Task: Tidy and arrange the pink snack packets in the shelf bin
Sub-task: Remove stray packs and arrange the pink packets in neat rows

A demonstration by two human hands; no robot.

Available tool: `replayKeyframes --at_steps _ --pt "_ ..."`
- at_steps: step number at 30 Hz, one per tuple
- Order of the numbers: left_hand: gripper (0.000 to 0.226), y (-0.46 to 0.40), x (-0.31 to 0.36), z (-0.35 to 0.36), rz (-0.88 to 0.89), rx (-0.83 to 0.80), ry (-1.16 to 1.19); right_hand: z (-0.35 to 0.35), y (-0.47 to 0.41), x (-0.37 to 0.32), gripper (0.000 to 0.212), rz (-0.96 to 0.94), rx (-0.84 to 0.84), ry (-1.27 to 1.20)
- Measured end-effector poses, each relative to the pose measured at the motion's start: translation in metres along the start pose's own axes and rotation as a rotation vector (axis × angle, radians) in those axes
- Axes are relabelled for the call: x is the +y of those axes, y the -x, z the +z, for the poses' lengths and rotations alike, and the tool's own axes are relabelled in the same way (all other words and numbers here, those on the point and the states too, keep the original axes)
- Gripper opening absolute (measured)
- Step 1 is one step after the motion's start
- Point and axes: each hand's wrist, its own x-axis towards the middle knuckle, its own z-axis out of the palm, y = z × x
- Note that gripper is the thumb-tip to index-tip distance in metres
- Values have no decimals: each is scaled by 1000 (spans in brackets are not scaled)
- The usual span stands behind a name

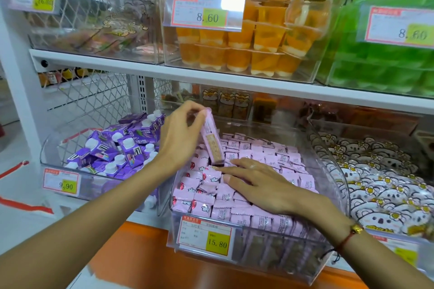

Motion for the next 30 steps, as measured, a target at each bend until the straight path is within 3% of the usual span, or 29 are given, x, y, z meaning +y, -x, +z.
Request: replayKeyframes --at_steps 4,7,9,11,15,18,21,23,25,27,30 --pt "8 6 5 -15 -154 260 253 0 3 1 41 -25 65 -132" --pt "11 9 9 -22 -276 332 398 -5 6 -6 30 16 401 -431" --pt "11 12 11 -20 -354 293 455 -10 6 -14 48 20 562 -570" --pt "16 14 16 -15 -418 215 476 -13 5 -23 65 -76 609 -593" --pt "15 15 23 -12 -471 7 484 -16 8 -31 36 -245 742 -558" --pt "18 11 23 -21 -280 -127 281 -21 11 -28 30 -102 615 -896" --pt "40 10 26 -29 -12 -358 151 -22 9 -26 44 123 370 -1287" --pt "45 15 29 -30 99 -506 83 -23 9 -25 41 151 350 -1317" --pt "41 19 27 -30 233 -516 -79 -23 10 -26 44 147 362 -1325" --pt "35 19 25 -30 258 -481 -104 -22 10 -26 48 120 374 -1350" --pt "34 20 28 -28 111 -494 39 -23 11 -26 48 22 445 -1334"
